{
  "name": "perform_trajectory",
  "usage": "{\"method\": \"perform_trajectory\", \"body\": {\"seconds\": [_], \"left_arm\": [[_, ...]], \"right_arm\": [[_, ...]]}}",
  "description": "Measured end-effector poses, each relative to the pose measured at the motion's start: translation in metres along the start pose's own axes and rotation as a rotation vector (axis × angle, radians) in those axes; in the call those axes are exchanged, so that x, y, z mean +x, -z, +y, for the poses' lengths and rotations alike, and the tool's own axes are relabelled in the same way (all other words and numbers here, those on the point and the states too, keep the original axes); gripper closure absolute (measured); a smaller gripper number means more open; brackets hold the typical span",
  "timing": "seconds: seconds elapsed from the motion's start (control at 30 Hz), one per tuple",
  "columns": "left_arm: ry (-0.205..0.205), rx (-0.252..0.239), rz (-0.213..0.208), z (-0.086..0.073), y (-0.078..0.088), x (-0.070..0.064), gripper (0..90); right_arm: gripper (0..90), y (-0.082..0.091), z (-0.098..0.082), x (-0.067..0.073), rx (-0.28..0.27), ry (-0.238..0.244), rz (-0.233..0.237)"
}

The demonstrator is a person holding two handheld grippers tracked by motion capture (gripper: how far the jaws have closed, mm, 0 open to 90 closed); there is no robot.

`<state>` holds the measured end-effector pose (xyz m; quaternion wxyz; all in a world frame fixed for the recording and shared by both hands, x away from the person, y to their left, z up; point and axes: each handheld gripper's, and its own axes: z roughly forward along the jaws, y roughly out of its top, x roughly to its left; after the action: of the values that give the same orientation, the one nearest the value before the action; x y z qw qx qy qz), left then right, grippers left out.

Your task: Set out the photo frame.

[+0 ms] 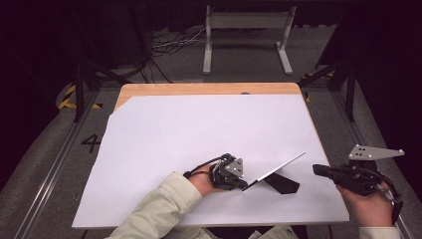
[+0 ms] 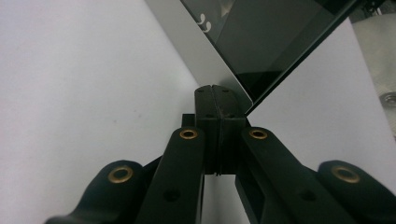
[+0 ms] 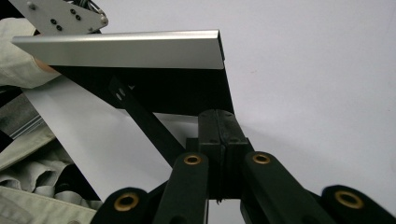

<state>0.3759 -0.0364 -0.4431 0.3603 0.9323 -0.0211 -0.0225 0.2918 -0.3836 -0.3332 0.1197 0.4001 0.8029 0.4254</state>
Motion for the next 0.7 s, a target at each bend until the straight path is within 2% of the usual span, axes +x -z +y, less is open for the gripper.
{"method": "perform_trajectory", "body": {"seconds": [0.43, 0.7], "left_arm": [[-0.081, 0.028, -0.066, 0.009, -0.005, -0.014, 90.0], [-0.112, 0.045, -0.11, 0.015, -0.01, -0.023, 90.0]], "right_arm": [[89.6, 0.0, 0.003, 0.005, 0.003, 0.02, 0.012], [89.6, 0.004, 0.003, 0.008, -0.001, 0.027, 0.011]]}}
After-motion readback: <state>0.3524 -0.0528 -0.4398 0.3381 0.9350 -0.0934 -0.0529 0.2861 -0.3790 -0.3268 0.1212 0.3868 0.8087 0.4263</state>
